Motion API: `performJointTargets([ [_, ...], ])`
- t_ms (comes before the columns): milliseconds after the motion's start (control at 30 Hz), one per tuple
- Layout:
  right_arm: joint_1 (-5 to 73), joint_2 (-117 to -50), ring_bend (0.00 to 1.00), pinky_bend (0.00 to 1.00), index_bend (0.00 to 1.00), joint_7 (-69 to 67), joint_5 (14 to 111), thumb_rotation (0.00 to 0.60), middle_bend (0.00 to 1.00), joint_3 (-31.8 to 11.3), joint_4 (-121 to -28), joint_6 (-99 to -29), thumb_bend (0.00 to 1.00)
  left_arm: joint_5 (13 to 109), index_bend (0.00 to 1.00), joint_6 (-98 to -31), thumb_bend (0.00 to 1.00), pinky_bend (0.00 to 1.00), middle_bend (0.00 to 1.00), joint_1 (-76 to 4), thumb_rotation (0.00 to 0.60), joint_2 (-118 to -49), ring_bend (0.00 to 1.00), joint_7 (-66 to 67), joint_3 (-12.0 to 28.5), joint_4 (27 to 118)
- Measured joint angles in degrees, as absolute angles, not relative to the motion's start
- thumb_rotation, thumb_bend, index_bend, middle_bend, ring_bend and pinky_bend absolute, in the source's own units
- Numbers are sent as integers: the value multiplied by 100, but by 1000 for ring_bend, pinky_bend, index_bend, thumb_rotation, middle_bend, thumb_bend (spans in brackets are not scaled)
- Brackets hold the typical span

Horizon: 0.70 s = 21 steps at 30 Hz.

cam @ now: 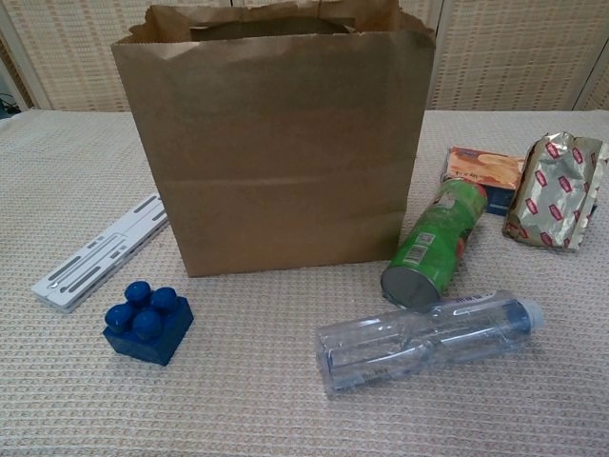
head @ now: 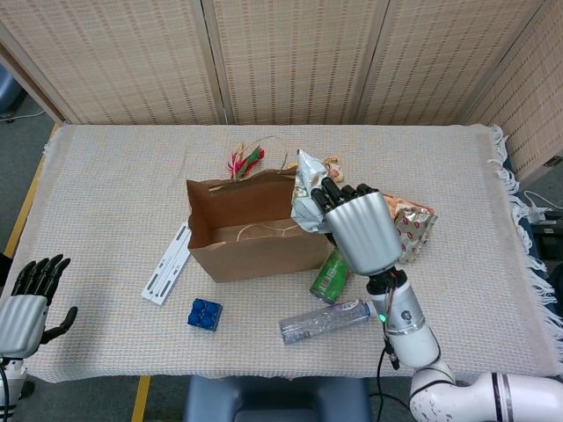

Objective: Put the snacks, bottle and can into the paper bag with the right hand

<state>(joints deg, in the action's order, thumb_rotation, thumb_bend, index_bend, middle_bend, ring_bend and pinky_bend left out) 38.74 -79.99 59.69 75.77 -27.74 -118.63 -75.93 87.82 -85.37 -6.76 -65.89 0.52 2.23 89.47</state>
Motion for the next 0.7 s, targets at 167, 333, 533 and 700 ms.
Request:
performJointTargets([
  [167, 4630, -8762, 735, 832, 861, 6326, 6842, 600, 699, -2974, -11095, -7489, 292, 8724, 0, -8495, 374, 0, 0, -695, 600, -6595, 0, 180, 243, 8966],
  [333, 5005, -9244, 620, 682, 725, 6243, 6513, 600, 659, -2942, -10402, -7372, 288, 8651, 0, -8393, 376, 0, 0, -739, 600, -6575, 0, 182, 270, 9017],
  [533, 5152, -9312, 153, 248, 37, 6310, 5872, 600, 228, -2789, -10310, -7236, 95, 8578, 0, -8318, 375, 0, 0, -779, 600, -6548, 0, 219, 296, 9080],
  [700, 5142, -9033, 62, 154, 0, 6371, 5595, 600, 128, -2781, -10706, -7404, 76, 8602, 0, -8352, 375, 0, 0, -765, 600, -6553, 0, 217, 282, 9066],
])
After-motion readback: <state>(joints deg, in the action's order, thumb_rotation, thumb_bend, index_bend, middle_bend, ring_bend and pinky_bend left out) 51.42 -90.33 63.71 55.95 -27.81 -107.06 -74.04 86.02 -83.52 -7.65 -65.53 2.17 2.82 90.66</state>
